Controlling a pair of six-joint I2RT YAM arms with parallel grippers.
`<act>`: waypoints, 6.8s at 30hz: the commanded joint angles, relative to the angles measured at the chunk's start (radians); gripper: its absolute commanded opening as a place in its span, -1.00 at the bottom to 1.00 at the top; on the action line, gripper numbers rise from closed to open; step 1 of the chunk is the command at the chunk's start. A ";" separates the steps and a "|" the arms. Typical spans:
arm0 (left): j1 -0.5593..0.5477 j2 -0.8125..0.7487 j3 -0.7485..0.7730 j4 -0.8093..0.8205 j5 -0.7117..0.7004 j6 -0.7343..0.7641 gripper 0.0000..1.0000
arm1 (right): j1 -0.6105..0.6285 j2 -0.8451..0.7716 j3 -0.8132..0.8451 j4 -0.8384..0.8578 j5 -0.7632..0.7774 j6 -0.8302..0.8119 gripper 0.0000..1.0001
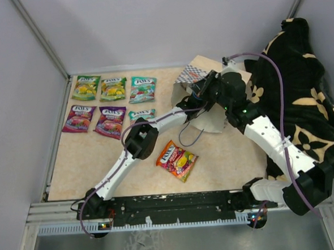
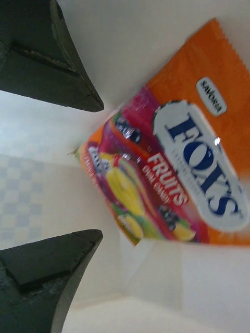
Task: Take the snacks out of the paper bag
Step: Take out the snack from the paper bag, then adjust the paper bag at the center of the board, then place the snack at the center of the board, then move the snack to the center of the board.
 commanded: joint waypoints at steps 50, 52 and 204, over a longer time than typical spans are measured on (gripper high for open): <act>0.041 -0.648 -0.916 0.490 0.039 0.520 -1.00 | -0.019 0.068 0.141 0.020 0.098 -0.244 -0.93; 0.042 -0.706 -0.970 0.495 0.066 0.582 -1.00 | -0.027 0.079 0.150 0.013 0.100 -0.293 -0.93; 0.127 -1.646 -2.001 0.060 0.290 0.874 0.99 | 0.142 1.084 0.666 -0.333 0.126 -0.702 0.56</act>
